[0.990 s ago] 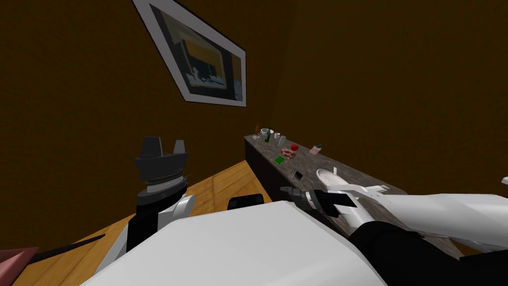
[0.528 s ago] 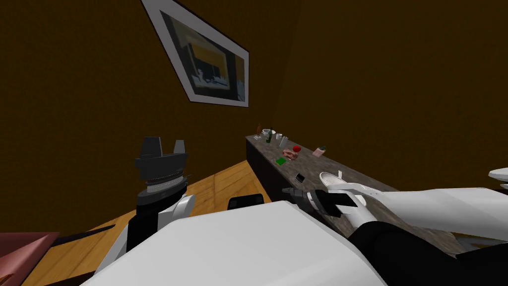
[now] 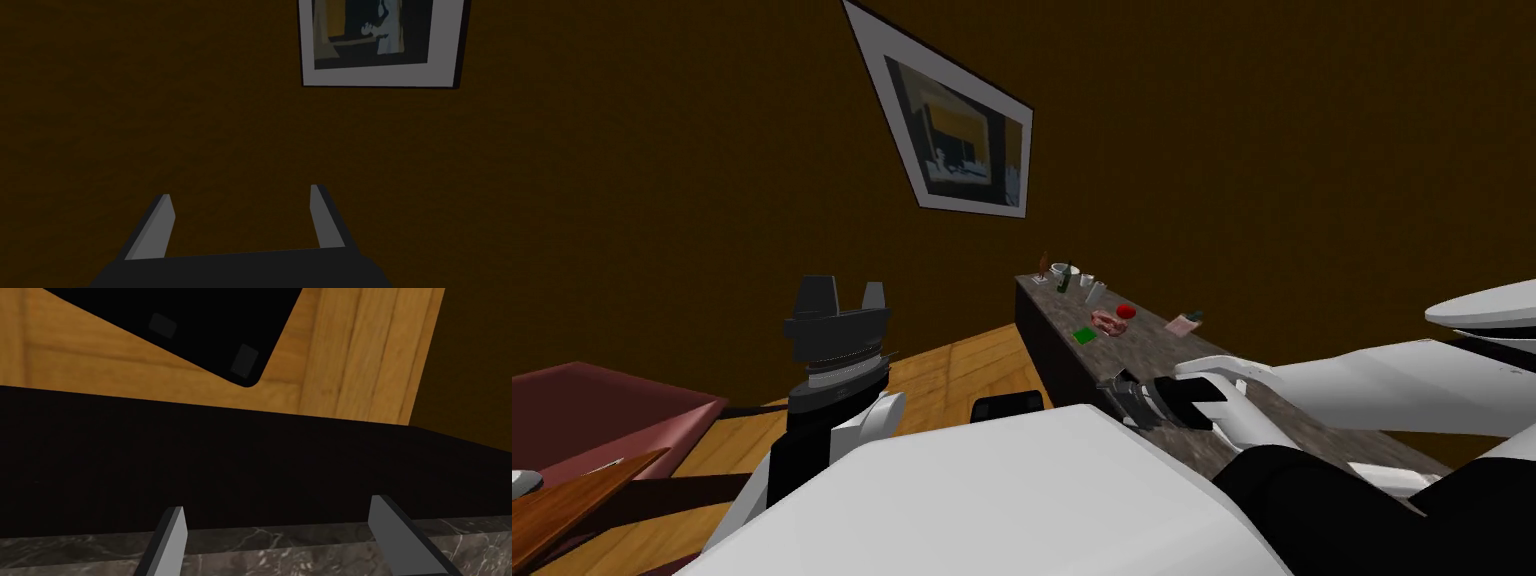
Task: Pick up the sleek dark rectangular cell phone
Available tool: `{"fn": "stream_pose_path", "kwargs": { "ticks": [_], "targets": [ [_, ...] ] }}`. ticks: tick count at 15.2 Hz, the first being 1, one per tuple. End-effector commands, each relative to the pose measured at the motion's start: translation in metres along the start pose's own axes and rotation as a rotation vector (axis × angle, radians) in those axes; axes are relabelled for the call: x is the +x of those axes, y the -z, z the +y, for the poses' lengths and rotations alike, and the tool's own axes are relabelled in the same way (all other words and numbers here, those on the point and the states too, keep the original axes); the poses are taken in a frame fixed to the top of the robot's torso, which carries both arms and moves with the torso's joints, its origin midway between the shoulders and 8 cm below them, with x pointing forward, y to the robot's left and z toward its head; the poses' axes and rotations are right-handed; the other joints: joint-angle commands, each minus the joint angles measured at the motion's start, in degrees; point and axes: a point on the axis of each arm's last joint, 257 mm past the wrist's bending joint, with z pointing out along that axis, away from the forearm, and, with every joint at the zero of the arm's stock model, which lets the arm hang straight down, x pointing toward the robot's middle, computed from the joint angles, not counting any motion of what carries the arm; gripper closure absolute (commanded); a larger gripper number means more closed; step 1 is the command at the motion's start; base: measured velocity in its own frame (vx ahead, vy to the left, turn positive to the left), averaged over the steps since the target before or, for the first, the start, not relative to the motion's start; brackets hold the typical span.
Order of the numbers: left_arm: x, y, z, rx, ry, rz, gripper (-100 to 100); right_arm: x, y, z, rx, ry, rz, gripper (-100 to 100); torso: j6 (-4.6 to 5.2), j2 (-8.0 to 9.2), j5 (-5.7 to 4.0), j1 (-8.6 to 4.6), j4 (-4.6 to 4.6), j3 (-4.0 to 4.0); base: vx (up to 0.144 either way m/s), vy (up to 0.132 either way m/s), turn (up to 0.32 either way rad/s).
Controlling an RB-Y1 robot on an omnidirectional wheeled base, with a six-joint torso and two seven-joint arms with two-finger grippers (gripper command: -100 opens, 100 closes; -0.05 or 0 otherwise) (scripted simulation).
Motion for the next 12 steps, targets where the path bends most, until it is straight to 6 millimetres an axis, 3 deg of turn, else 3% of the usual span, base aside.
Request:
{"fn": "stream_pose_path", "kwargs": {
  "ticks": [1, 3, 5, 7, 9, 10, 12],
  "targets": [
    [0.000, 0.000, 0.000, 0.000, 0.000, 0.000, 0, 0.000, -0.002, -0.008, 0.017, -0.015, -0.001, -100, 0.00, 0.00, 0.00, 0.00, 0.00, 0.00, 0.006, -0.069, -0.019],
    [0.000, 0.000, 0.000, 0.000, 0.000, 0.000, 0, -0.023, 0.004, -0.029, 0.090, -0.080, -0.060, -100, -0.03, 0.06, 0.06, 0.22, 0.01, 0.04, 0.006, -0.087, 0.279],
    [0.000, 0.000, 0.000, 0.000, 0.000, 0.000, 0, -0.042, 0.010, -0.048, 0.142, -0.141, -0.113, -100, -0.07, 0.03, 0.03, -0.02, 0.01, 0.02, 0.015, -0.197, 0.382],
    [0.000, 0.000, 0.000, 0.000, 0.000, 0.000, 0, -0.042, 0.010, -0.048, 0.142, -0.141, -0.113, -100, -0.02, 0.03, -0.04, -0.25, 0.01, 0.02, 0.006, -0.164, 0.137],
    [0.000, 0.000, 0.000, 0.000, 0.000, 0.000, 0, -0.058, 0.016, -0.065, 0.184, -0.203, -0.162, -100, -0.04, -0.02, 0.01, 0.00, 0.00, 0.00, 0.028, -0.116, 0.236],
    [0.000, 0.000, 0.000, 0.000, 0.000, 0.000, 0, -0.052, 0.014, -0.057, 0.166, -0.175, -0.140, -100, -0.04, -0.03, 0.02, 0.03, -0.01, -0.02, 0.006, -0.081, 0.104],
    [0.000, 0.000, 0.000, 0.000, 0.000, 0.000, 0, -0.054, 0.012, -0.069, 0.167, -0.190, -0.151, -100, 0.01, 0.00, 0.07, 0.34, 0.01, 0.01, 0.016, -0.003, 0.066]
  ]
}}
